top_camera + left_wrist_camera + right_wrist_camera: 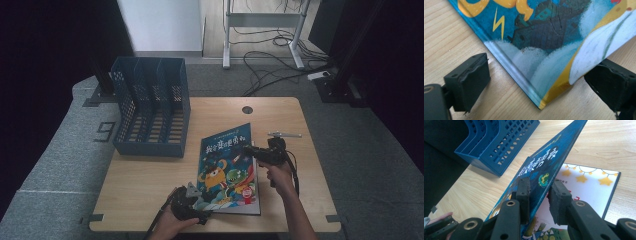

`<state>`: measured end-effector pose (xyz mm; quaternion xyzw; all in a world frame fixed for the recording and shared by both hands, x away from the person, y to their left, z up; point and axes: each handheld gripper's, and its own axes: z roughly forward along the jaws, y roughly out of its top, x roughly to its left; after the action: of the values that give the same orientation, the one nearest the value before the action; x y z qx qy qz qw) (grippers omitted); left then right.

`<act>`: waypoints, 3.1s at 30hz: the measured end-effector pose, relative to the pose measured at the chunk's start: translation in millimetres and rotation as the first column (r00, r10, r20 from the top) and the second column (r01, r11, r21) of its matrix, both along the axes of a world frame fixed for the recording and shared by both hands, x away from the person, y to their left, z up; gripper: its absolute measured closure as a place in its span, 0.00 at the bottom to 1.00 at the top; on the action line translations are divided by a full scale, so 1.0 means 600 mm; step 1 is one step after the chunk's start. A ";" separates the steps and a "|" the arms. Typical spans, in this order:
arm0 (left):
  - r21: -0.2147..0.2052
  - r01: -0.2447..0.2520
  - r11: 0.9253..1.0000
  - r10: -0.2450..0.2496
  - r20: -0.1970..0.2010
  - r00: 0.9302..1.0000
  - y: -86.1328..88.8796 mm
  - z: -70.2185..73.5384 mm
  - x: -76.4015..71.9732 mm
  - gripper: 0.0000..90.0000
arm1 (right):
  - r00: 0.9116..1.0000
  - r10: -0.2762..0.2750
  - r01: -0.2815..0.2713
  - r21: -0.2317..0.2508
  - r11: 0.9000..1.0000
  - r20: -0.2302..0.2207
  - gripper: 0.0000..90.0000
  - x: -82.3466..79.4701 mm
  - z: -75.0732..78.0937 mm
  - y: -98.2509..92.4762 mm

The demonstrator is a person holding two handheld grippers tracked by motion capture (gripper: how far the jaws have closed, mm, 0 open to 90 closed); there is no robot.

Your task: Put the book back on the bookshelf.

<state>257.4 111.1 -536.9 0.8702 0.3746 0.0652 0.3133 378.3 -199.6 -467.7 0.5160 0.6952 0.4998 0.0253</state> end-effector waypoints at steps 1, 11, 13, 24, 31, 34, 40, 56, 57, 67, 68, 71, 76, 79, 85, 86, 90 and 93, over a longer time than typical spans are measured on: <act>-0.008 0.001 1.000 -0.001 -0.009 1.000 0.001 0.001 0.000 0.08 | 1.000 0.004 -0.004 0.003 1.000 0.000 0.78 0.001 0.000 -0.002; -0.022 0.010 1.000 -0.011 -0.025 1.000 0.005 0.002 0.001 0.09 | 0.999 0.019 -0.019 -0.016 1.000 -0.026 0.75 0.007 -0.007 -0.009; -0.023 0.014 1.000 -0.014 -0.024 1.000 0.007 0.002 0.001 0.09 | 1.000 0.017 -0.017 -0.023 1.000 -0.027 0.74 0.008 -0.007 -0.008; -0.034 0.030 0.999 -0.031 -0.029 0.999 0.011 0.002 0.003 0.10 | 0.998 0.046 -0.047 -0.025 0.999 -0.034 0.65 0.028 -0.013 0.013; -0.034 0.033 0.999 -0.034 -0.028 0.999 0.013 0.003 0.004 0.10 | 0.998 0.028 -0.029 -0.009 1.000 -0.058 0.71 0.045 -0.021 0.018; -0.034 0.033 0.999 -0.034 -0.029 0.999 0.013 0.003 0.004 0.10 | 0.998 0.025 -0.025 0.003 1.000 -0.064 0.75 0.046 -0.021 0.015; -0.044 0.033 0.998 -0.035 -0.037 0.999 0.015 0.003 0.007 0.10 | 0.998 0.038 -0.035 0.048 0.998 -0.044 0.80 0.046 -0.015 0.016; -0.062 0.016 0.998 -0.019 -0.054 0.998 0.008 0.003 0.021 0.08 | 0.998 0.019 -0.018 -0.031 0.999 0.053 0.80 0.029 0.032 0.030; -0.063 0.014 0.998 -0.017 -0.054 0.998 0.007 0.003 0.022 0.08 | 0.998 0.016 -0.014 -0.034 0.999 0.058 0.80 0.028 0.034 0.030; -0.069 0.013 0.997 -0.017 -0.054 0.998 0.001 0.002 0.026 0.08 | 0.993 0.026 -0.018 -0.063 0.998 0.119 0.80 0.017 0.055 0.030; -0.069 0.014 0.998 -0.017 -0.054 0.998 0.001 0.002 0.026 0.08 | 0.992 0.026 -0.018 -0.062 0.998 0.122 0.80 0.017 0.055 0.030; -0.068 0.012 0.998 -0.015 -0.056 0.998 -0.001 0.002 0.027 0.07 | 0.990 0.031 -0.021 -0.069 0.997 0.136 0.80 0.015 0.058 0.031; -0.064 0.011 0.998 -0.015 -0.062 0.998 -0.005 0.003 0.035 0.07 | 0.985 0.037 -0.025 -0.070 0.997 0.167 0.81 0.011 0.065 0.030; -0.069 0.004 0.998 -0.008 -0.063 0.998 -0.006 0.003 0.040 0.07 | 0.981 0.028 -0.013 -0.078 0.997 0.194 0.81 0.008 0.072 0.031; -0.069 -0.006 0.998 0.002 -0.065 0.998 -0.009 0.003 0.046 0.07 | 0.969 0.034 -0.012 -0.093 0.996 0.246 0.81 -0.001 0.087 0.034; -0.074 -0.006 0.997 0.001 -0.066 0.998 -0.008 0.003 0.047 0.07 | 0.966 0.039 -0.013 -0.102 0.995 0.255 0.81 -0.002 0.090 0.035; -0.075 -0.012 0.997 0.007 -0.066 0.998 -0.009 0.003 0.052 0.07 | 0.960 0.041 -0.009 -0.115 0.993 0.277 0.81 -0.006 0.099 0.039; -0.073 -0.019 0.997 0.014 -0.066 0.998 -0.011 0.003 0.055 0.07 | 0.958 0.032 0.001 -0.115 0.993 0.284 0.81 -0.007 0.100 0.038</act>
<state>290.6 104.2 -535.0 0.8567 0.3938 0.0253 0.3322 374.0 -176.9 -407.6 0.4308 0.7156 0.5287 0.1510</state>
